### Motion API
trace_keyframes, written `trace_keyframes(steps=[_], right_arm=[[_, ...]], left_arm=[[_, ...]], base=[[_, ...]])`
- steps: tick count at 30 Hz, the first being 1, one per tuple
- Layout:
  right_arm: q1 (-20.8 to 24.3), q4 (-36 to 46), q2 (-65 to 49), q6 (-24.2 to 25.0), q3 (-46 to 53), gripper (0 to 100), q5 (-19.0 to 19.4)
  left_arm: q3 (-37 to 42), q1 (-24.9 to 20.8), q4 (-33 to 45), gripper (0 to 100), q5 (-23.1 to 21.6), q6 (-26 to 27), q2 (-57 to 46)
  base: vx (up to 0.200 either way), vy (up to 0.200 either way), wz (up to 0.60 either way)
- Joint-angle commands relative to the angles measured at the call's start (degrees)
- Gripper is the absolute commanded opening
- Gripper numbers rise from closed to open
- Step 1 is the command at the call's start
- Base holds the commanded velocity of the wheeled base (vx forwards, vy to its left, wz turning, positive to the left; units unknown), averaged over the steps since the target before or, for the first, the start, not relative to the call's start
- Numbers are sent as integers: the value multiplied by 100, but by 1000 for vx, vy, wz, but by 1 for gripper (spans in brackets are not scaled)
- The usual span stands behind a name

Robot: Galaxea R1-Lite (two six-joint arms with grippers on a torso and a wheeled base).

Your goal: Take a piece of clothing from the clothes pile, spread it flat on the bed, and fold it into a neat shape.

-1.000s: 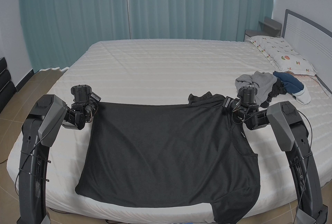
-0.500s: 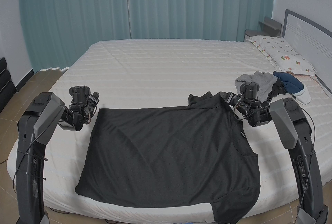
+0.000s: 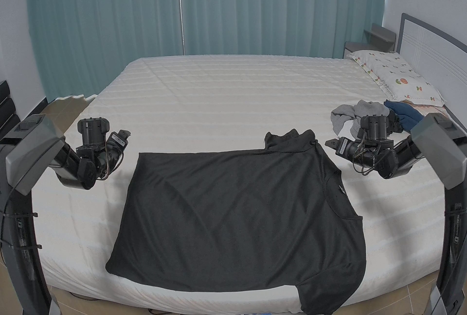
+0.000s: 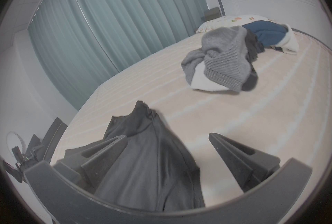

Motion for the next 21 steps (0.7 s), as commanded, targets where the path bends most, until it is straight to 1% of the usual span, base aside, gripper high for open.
trace_keyframes(steps=[1,2,3,6,9,11,12,13,16,21], right_arm=[[-110,-27,-2582,566,2750,100,720],[-110,-27,-2925,741,3251,100,826],[-110,-27,-3109,820,3567,100,870],[-110,-36,-3496,926,4165,100,940],[-137,-97,-3777,1154,4692,100,1274],[-216,-335,-3848,1234,4956,100,1415],[-216,-335,-3848,1234,4956,100,1415],[-260,-590,-3865,1234,5193,100,1441],[-251,-950,-3856,1260,5554,100,1459],[-242,-1381,-3716,1260,6037,100,1678]], left_arm=[[2736,-21,-480,100,-776,-16,-2118],[3219,-100,-576,100,-890,-16,-2382],[3492,-127,-603,100,-925,-16,-2540],[4019,-136,-611,100,-1022,-16,-2901],[4511,-136,-620,100,-1198,-33,-3182],[4801,-171,-611,100,-1347,-33,-3349],[4801,-171,-611,100,-1347,-33,-3349],[5021,-259,-620,100,-1418,-25,-3454],[5232,-294,-594,100,-1435,-7,-3533],[5267,-259,-559,100,-1453,2,-3402]], base=[[0,0,0],[0,0,0],[0,0,0],[0,0,0],[0,0,0],[0,0,0],[0,0,0],[0,0,0],[0,0,0],[0,0,0]])
